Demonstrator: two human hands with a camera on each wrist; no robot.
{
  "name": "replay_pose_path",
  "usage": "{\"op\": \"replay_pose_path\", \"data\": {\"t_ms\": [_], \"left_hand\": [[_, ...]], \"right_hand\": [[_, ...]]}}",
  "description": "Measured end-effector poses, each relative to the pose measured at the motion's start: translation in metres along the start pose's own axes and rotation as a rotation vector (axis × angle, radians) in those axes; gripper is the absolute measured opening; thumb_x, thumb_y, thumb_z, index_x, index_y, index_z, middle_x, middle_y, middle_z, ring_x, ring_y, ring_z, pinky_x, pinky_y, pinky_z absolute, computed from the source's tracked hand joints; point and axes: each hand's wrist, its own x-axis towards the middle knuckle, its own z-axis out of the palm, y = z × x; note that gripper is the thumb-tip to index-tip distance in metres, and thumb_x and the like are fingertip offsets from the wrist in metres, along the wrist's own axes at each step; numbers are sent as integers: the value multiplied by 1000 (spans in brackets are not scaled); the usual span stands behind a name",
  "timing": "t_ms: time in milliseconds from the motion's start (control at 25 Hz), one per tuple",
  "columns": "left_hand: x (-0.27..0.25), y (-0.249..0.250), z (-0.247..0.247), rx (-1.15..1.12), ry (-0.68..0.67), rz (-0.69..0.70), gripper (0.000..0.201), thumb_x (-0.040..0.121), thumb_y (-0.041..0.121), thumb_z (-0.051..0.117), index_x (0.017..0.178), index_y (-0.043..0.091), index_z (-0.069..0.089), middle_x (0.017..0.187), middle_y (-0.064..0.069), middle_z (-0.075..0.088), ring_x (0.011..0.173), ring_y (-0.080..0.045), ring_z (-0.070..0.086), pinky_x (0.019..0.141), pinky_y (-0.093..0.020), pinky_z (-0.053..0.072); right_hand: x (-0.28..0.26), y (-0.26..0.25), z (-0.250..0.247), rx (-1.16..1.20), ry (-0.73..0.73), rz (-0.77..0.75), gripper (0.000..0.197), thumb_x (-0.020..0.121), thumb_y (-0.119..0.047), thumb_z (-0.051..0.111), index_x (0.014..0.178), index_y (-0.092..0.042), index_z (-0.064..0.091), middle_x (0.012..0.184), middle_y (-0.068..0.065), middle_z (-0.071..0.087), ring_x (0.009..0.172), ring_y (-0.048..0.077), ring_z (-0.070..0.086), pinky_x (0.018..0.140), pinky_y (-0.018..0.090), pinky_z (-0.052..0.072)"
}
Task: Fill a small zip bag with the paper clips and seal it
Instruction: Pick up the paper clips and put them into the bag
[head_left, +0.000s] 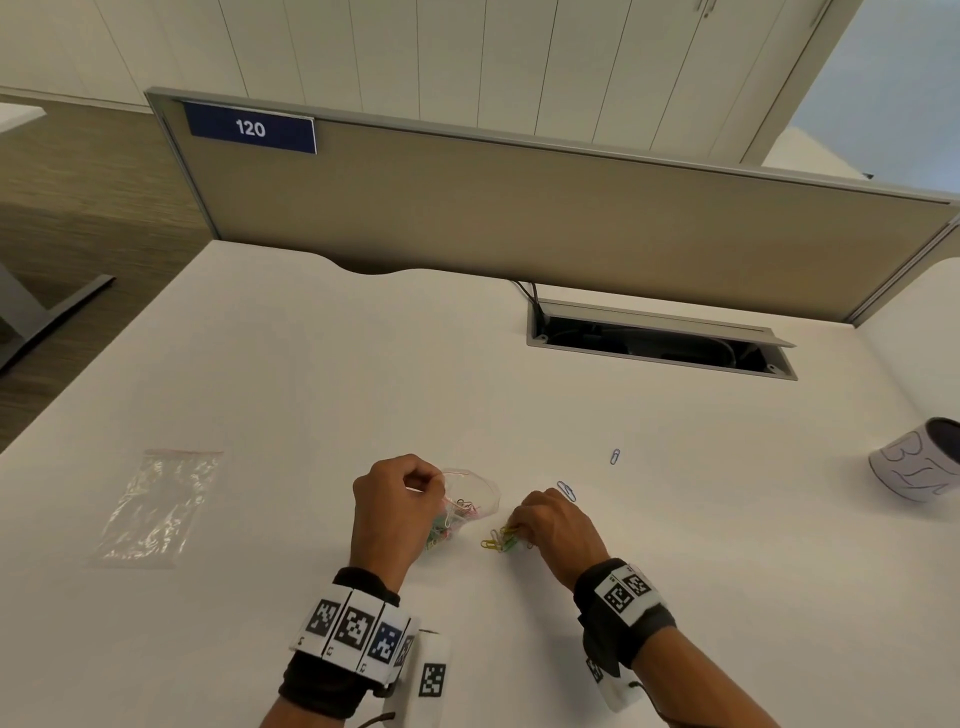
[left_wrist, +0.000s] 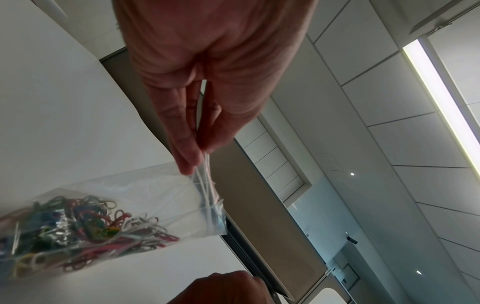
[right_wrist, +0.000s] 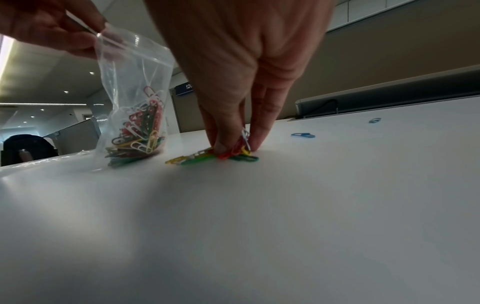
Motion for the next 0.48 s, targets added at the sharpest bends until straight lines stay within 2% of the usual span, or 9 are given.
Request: {"op": "replay_pose_path", "data": {"t_ms": [120,240,360,480], "left_hand": [[-1,0,1,5,-5,3,8,79,8,68,72,10,72,67,-2,73,62,-12,69,56,-12,47],[-3,1,3,0,-14,4,9,80,8,68,72,11,71,69,-2,73,62,-12,70,53,-11,51],[-4,2,5,-5,-25,-1,9,80,8,68,72,12,70,72,-2,73,64,-14,70,59,-22,57],[-5,3,6,-8,-32,-12,9,81,8,67,74,12,70,74,-2,73,65,-14,70,59,-25,58]], "right_hand": [[4,-2,-3,-21,-18,27,14,90,-8,54,97,-12,66,98,9,66,93,28,59,68,33,43],[5,1,-2,75,9,87,18,86,0,53,89,-10,67,88,11,69,82,26,62,65,25,37],[2,7,-10,427,107,262,22,78,7,60,77,-11,72,71,6,71,65,18,63,63,16,43],[-3,3,-31,834,244,315,14,75,4,71,72,-10,73,72,11,74,67,24,70,70,30,59]]}}
